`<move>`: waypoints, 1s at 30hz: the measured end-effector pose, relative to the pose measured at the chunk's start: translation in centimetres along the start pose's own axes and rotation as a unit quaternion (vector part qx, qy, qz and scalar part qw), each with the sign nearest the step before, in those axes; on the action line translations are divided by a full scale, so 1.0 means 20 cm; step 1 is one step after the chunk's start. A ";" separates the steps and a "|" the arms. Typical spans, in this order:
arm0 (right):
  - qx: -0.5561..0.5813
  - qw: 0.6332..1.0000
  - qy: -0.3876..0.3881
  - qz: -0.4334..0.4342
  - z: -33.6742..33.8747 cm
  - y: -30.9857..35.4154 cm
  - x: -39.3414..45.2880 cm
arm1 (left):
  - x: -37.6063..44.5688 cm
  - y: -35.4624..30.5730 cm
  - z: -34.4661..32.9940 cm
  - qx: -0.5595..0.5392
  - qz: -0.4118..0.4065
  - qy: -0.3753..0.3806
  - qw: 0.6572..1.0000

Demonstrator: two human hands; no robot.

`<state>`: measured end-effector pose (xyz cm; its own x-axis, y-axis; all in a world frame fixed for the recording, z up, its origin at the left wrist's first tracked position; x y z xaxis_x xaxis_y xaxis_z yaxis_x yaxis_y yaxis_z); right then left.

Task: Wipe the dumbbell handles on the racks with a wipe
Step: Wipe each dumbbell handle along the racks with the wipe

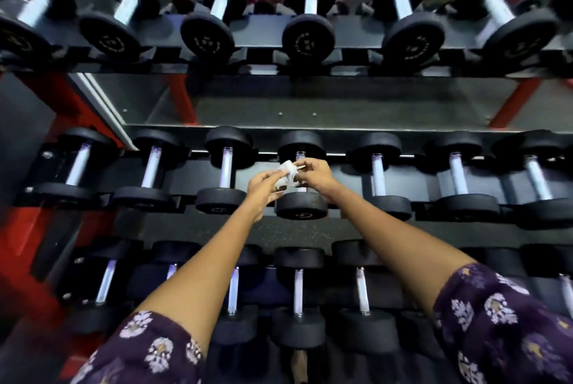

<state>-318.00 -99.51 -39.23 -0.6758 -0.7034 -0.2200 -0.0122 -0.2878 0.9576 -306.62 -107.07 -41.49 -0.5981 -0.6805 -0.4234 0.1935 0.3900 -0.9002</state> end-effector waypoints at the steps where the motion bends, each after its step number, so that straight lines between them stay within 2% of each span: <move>1: 0.003 1.000 0.006 -0.004 0.02 0.00 -0.05 | -0.03 0.00 -0.01 0.008 -0.011 0.002 1.000; 10: 0.046 0.997 0.036 -0.054 0.20 -0.02 -0.28 | -0.23 0.02 -0.16 0.029 -0.049 -0.025 0.998; 16: 0.035 0.991 0.114 -0.059 0.24 -0.06 -0.22 | -0.22 0.06 -0.26 0.009 -0.039 -0.059 0.997; 20: 0.021 0.989 0.131 -0.070 0.31 -0.09 -0.11 | -0.14 0.12 -0.33 -0.013 -0.017 -0.124 0.992; 22: 0.017 0.981 0.178 -0.071 0.32 -0.10 -0.06 | -0.11 0.16 -0.36 -0.033 -0.009 -0.149 0.988; 25: -0.057 0.970 0.235 -0.011 0.32 -0.15 0.03 | -0.04 0.24 -0.39 -0.064 0.005 -0.176 0.982; 28: -0.112 0.970 0.215 0.024 0.34 -0.20 0.12 | 0.00 0.32 -0.37 -0.084 0.013 -0.225 0.971; 30: -0.100 0.976 0.191 0.014 0.35 -0.26 0.23 | 0.02 0.36 -0.31 -0.029 -0.006 -0.305 0.952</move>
<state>-326.17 -96.62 -43.90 -0.3495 -0.8926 -0.2848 0.1717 -0.3598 0.9171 -310.26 -100.58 -47.57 -0.0341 -0.9119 -0.4091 0.1348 0.4014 -0.9059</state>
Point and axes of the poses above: each hand's wrist, its own x-axis towards the middle knuckle, its own z-axis out of the back of the hand, y = z × x, the point moved 7 cm from there along x, towards the middle knuckle, and after that the axes turned 2 degrees about -y, right-handed, at the moved point
